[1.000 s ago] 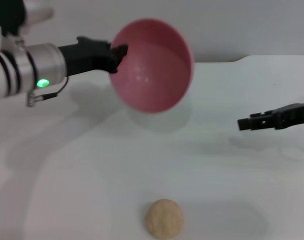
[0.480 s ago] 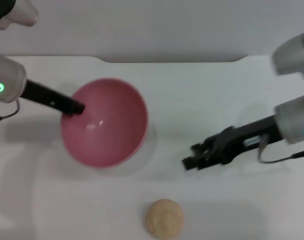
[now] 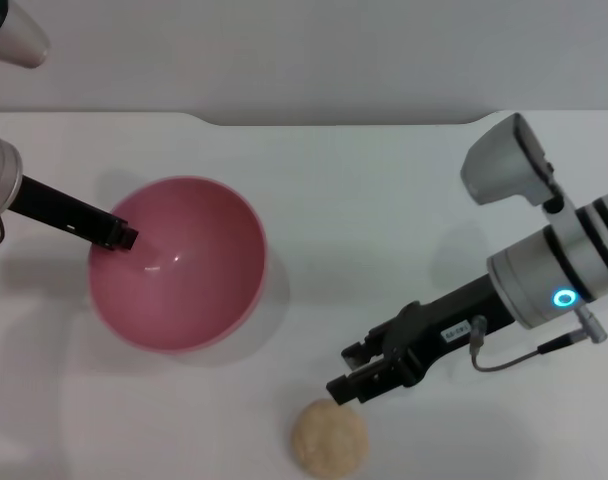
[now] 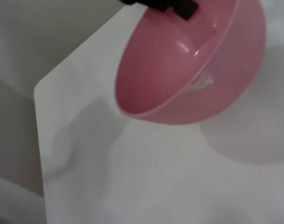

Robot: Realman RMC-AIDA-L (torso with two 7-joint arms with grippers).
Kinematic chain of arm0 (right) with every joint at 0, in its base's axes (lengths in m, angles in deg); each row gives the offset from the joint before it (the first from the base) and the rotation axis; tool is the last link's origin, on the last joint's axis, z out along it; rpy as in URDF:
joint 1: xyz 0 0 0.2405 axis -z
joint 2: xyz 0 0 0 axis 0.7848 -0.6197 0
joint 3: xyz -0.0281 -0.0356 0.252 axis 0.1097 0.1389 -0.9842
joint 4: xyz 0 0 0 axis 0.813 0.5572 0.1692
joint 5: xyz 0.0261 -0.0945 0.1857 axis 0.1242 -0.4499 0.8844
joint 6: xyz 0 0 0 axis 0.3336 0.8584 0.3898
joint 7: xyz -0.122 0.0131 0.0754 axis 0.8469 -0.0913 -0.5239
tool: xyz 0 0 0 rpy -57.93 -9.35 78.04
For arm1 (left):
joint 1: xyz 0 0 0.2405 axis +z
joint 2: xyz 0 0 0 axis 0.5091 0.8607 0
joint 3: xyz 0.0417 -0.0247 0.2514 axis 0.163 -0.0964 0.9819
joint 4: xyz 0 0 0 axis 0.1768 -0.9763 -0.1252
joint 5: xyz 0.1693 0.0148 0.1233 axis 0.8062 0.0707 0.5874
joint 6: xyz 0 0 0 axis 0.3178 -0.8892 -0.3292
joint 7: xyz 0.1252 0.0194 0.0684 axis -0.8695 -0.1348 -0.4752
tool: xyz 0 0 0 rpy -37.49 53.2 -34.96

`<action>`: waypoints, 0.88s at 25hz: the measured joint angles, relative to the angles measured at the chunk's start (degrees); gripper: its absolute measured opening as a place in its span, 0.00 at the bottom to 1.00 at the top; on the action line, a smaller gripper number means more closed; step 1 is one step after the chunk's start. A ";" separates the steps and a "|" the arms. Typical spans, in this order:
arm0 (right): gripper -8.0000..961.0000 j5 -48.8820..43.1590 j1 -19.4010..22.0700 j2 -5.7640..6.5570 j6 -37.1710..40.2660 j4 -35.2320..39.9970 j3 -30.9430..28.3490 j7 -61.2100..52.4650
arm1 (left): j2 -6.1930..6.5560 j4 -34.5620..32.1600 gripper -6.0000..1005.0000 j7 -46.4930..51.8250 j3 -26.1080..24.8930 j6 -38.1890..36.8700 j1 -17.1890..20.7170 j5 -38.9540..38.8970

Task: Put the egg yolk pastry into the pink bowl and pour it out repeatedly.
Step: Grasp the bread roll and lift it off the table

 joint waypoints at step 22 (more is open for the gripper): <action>0.57 7.33 -1.15 -0.46 -8.44 -4.45 15.82 -0.82 | -0.14 0.39 0.00 -0.42 1.30 0.59 -0.92 0.21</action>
